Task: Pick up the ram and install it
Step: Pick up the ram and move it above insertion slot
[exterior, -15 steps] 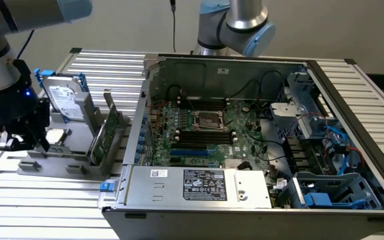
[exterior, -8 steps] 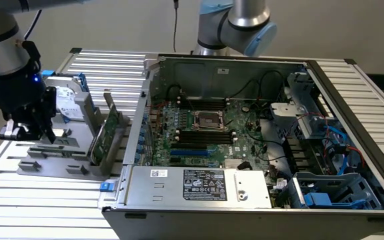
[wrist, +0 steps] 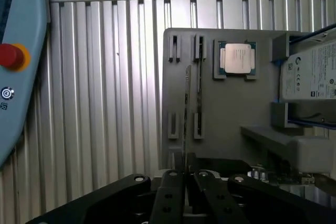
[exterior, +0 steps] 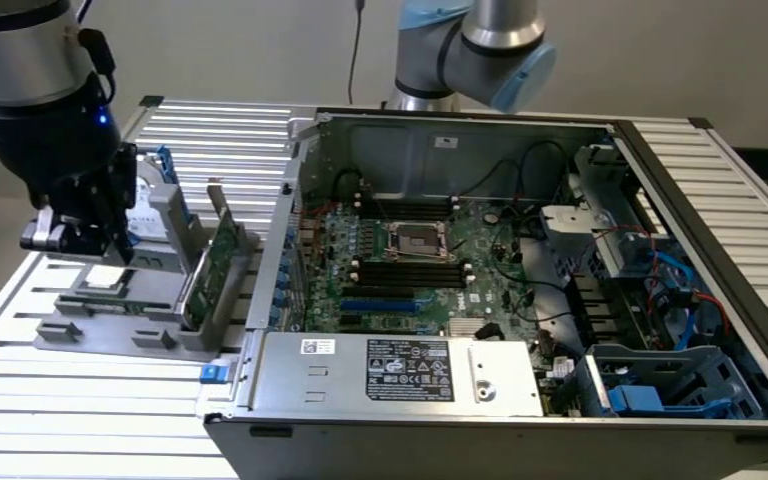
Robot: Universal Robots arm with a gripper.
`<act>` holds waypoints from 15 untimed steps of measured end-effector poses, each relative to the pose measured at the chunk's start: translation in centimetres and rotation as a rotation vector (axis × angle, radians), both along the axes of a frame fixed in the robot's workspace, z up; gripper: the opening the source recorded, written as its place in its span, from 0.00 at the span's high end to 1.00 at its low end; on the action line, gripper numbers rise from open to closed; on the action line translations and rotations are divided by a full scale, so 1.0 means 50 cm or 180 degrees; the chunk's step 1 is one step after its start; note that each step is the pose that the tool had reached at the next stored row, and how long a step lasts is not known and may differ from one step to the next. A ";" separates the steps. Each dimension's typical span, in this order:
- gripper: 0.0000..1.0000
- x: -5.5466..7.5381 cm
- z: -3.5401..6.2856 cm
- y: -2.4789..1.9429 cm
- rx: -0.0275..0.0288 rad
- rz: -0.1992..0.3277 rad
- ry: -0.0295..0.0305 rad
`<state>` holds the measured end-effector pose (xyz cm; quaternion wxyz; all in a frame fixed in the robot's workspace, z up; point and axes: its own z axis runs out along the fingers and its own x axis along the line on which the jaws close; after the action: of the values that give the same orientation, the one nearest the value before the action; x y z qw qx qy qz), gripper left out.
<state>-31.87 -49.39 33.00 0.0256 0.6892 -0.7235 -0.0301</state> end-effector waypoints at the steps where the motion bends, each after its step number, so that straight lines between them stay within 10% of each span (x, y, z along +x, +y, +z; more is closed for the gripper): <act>1: 0.86 0.010 0.009 0.0000 0.0002 0.0000 0.0002; 15: 0.86 0.137 0.118 0.0000 0.0024 0.0000 0.0026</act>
<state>-25.04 -49.39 38.89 0.0259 0.6892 -0.7233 -0.0356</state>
